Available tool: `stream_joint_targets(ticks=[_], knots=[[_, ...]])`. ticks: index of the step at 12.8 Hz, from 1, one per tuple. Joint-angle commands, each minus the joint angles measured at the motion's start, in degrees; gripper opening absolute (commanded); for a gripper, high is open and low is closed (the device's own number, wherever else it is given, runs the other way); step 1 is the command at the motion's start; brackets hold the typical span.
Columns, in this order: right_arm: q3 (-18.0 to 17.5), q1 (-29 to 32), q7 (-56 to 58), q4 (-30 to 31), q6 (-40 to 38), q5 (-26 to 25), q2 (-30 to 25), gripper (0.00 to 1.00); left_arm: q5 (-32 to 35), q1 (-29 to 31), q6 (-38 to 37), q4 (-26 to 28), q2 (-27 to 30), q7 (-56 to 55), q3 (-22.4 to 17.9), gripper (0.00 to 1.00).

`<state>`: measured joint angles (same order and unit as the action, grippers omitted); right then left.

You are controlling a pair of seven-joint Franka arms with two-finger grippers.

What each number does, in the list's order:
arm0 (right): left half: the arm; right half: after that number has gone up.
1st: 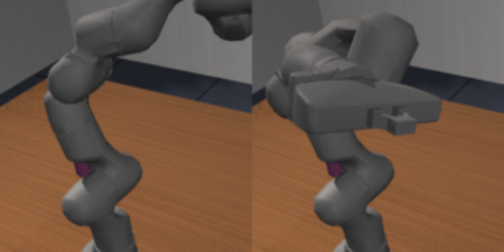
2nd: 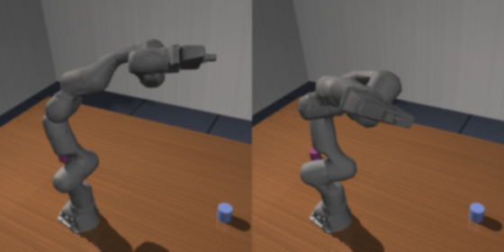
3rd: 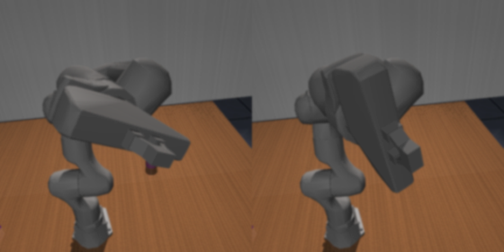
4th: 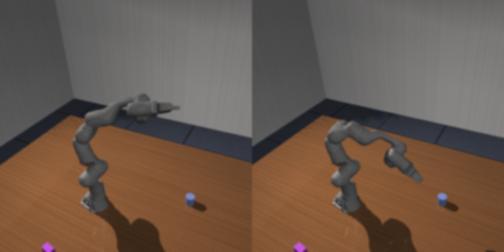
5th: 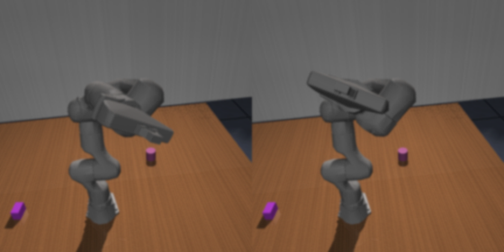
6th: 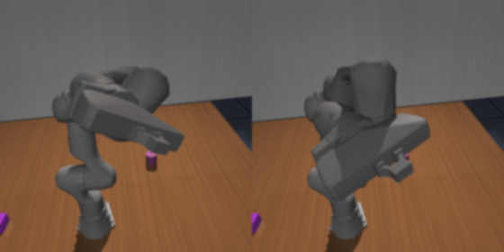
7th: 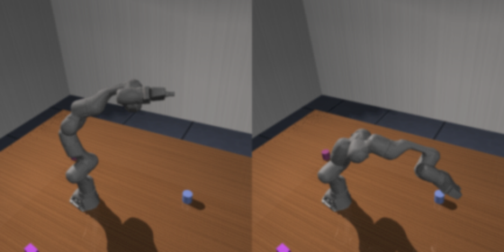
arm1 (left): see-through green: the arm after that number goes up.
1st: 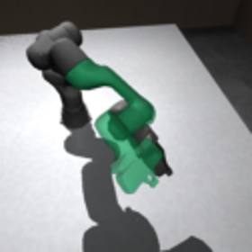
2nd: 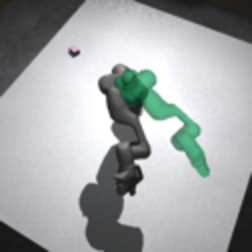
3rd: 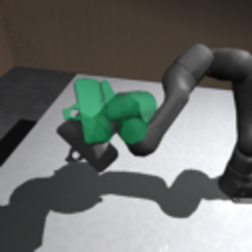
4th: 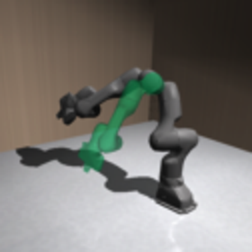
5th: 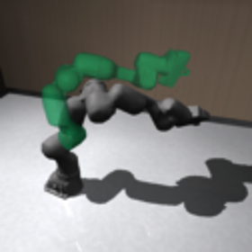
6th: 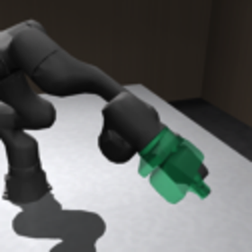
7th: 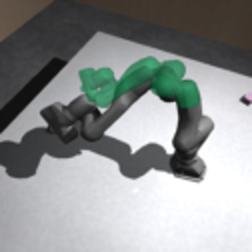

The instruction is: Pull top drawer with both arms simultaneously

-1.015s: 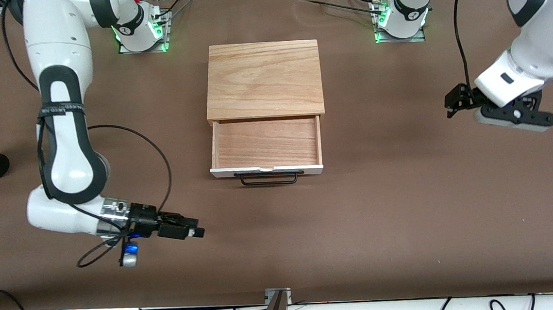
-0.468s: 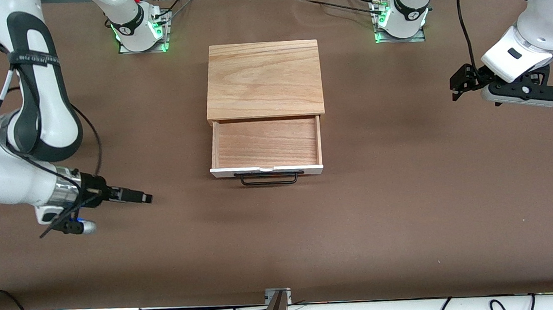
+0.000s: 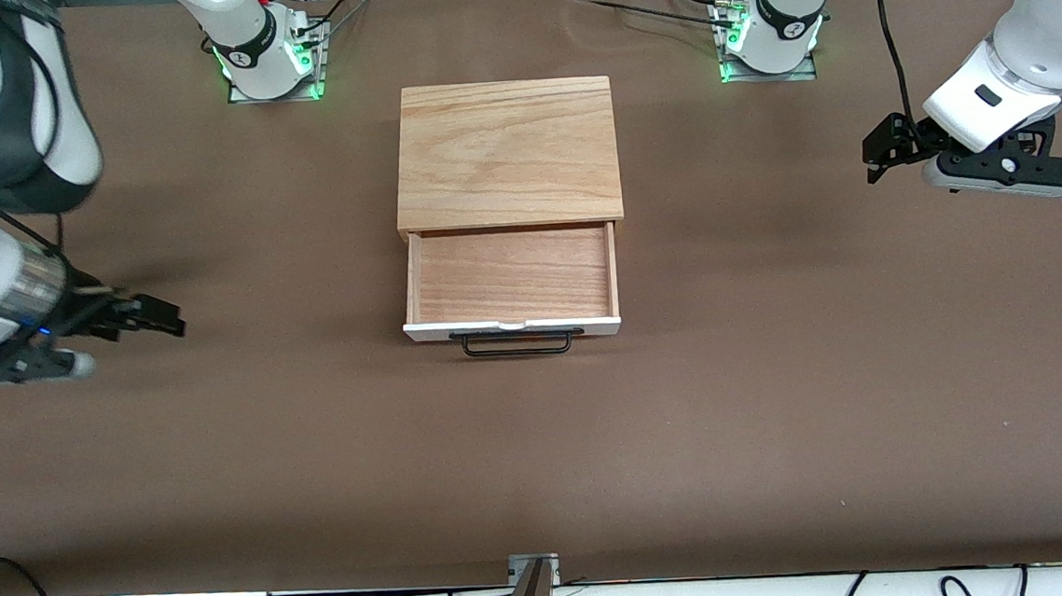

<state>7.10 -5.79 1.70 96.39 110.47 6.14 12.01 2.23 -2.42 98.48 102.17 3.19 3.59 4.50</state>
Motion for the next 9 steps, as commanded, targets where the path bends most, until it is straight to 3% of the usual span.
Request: stream_joint_targets(ticks=[1, 3, 9], knots=[[-1.21, 1.84, 0.85, 8.53, 0.01, -4.62, -9.09, 1.00, 0.23, 0.40, -1.45, -1.36, -0.47, -0.60, 0.33, 1.00], [-1.30, 1.84, 0.68, 8.90, -1.83, -8.86, -11.91, 1.00, 0.23, 0.48, -1.45, -1.36, -0.47, -0.51, 0.33, 1.00], [-1.38, 6.32, 5.07, 8.20, -5.80, -8.43, -15.09, 1.00, 0.23, 0.40, -1.45, -1.36, -0.47, -0.51, 0.24, 1.00]])
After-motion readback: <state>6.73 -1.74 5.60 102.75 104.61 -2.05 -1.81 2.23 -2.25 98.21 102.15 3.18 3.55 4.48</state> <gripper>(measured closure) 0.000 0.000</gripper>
